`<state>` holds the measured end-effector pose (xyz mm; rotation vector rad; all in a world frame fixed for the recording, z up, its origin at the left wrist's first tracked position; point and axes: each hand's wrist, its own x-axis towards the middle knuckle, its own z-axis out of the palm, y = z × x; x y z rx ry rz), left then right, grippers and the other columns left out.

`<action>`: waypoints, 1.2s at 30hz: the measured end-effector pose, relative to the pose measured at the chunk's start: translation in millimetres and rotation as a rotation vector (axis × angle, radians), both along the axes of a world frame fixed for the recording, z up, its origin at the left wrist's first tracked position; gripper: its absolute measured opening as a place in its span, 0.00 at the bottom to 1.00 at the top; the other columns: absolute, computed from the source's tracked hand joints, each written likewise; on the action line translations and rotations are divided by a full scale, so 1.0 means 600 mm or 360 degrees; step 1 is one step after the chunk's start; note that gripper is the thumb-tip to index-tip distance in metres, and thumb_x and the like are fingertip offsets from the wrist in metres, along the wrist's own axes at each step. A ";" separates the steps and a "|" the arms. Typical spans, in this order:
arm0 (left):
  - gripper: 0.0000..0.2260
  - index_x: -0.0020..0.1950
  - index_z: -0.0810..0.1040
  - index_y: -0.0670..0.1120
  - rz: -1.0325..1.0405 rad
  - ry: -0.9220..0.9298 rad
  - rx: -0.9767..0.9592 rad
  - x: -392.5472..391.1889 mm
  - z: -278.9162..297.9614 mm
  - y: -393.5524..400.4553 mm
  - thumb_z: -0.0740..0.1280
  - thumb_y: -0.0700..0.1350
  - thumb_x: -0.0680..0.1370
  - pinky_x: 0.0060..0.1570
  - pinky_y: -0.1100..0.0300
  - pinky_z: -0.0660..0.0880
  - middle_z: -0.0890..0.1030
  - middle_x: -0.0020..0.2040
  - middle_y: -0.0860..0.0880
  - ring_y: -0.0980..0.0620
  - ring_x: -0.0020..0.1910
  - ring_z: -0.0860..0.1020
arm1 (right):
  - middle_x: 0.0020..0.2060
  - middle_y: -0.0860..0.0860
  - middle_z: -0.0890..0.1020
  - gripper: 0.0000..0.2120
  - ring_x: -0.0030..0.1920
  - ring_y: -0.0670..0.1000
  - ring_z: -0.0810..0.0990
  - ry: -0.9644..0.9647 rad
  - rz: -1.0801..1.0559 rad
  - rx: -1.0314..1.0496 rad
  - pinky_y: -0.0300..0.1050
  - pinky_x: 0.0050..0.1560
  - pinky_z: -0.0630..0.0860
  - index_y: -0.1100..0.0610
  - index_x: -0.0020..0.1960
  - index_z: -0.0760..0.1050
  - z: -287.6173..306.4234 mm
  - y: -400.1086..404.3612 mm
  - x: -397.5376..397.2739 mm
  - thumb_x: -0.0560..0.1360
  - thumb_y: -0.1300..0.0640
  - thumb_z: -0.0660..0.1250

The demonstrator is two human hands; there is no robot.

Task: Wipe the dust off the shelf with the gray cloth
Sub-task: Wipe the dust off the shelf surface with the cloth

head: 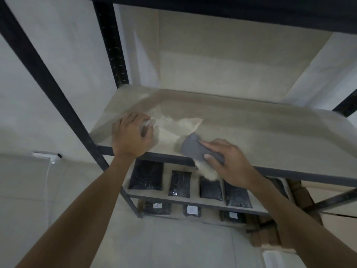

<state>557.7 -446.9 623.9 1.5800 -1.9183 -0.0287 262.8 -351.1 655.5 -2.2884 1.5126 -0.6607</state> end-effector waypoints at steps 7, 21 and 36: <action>0.12 0.55 0.80 0.49 -0.0024 0.0001 -0.0047 0.001 -0.002 -0.001 0.62 0.52 0.77 0.59 0.48 0.72 0.82 0.55 0.51 0.47 0.56 0.78 | 0.53 0.60 0.83 0.21 0.51 0.59 0.82 -0.0045 -0.0344 -0.0238 0.43 0.50 0.73 0.62 0.71 0.74 0.038 -0.062 -0.085 0.81 0.54 0.61; 0.12 0.55 0.80 0.48 -0.0077 0.0028 -0.0041 0.000 0.002 0.003 0.62 0.51 0.78 0.62 0.48 0.70 0.82 0.56 0.50 0.45 0.58 0.77 | 0.53 0.48 0.74 0.22 0.52 0.47 0.71 0.0020 -0.0072 -0.0010 0.41 0.53 0.69 0.54 0.76 0.68 -0.039 0.059 0.034 0.84 0.52 0.60; 0.21 0.37 0.78 0.46 0.0260 0.0951 -0.0520 0.094 0.121 0.135 0.62 0.61 0.80 0.29 0.69 0.64 0.71 0.25 0.54 0.57 0.24 0.70 | 0.59 0.60 0.81 0.20 0.56 0.56 0.79 -0.0228 -0.0320 -0.0061 0.41 0.55 0.69 0.62 0.73 0.71 0.013 0.069 0.097 0.83 0.57 0.62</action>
